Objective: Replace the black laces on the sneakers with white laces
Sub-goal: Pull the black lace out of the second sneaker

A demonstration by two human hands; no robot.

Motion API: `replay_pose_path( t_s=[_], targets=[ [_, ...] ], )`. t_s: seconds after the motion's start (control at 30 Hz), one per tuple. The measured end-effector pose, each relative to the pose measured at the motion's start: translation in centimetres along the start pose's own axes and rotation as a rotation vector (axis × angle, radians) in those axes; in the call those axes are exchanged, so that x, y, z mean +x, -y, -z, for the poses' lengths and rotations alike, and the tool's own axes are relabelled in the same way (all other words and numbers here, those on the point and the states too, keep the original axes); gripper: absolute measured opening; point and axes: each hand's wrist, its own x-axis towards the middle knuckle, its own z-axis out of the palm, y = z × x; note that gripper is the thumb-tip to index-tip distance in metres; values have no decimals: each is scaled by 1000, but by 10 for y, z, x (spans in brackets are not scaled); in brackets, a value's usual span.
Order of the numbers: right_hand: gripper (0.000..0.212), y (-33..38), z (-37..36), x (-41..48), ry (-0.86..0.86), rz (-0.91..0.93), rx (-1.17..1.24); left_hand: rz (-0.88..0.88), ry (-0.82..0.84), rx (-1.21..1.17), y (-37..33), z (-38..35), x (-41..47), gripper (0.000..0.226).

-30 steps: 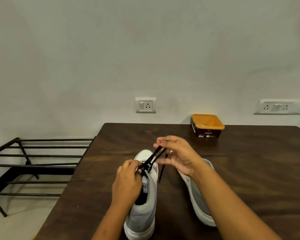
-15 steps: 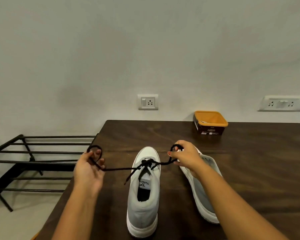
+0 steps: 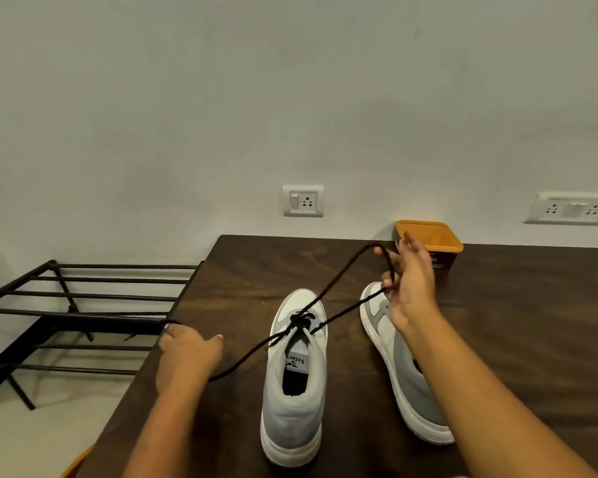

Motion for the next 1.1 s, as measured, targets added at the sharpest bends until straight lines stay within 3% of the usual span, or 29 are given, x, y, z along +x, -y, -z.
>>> replay_pose_path(
  t_s=[0.13,0.2,0.3,0.4,0.6,0.7,0.8,0.87,0.93,1.03,1.1],
  targets=[
    [51,2,2,-8,153,-46,6,-246,-47,260,-16,-21,-30,64],
    [56,-1,1,-10,234,-14,-274,-400,-60,307,-25,-31,-43,55],
    [47,-17,3,-9,435,134,-980,-656,-34,323,-32,-46,-52,40],
    [36,-36,3,-9,642,100,-1542,-758,51,199,-29,-56,-51,29],
    [35,-49,-7,-18,610,-66,-1912,-798,15,130,-24,-62,-44,32],
    [41,-55,-15,-26,637,-11,-1947,-812,-32,180,-25,-64,-43,28],
    [60,-58,-21,-34,863,3,-1649,-835,-64,219,-25,-65,-42,30],
    [60,-61,-22,-38,920,23,-1591,-844,-77,230,-25,-65,-43,32],
    [61,-64,-21,-38,901,20,-1671,-832,-86,245,-25,-64,-43,29],
    [80,-61,-17,-37,858,-143,-1705,-825,-99,258,-25,-63,-44,25],
    [79,-58,-18,-35,780,-116,-1726,-819,-101,258,-25,-63,-44,25]
  ],
)
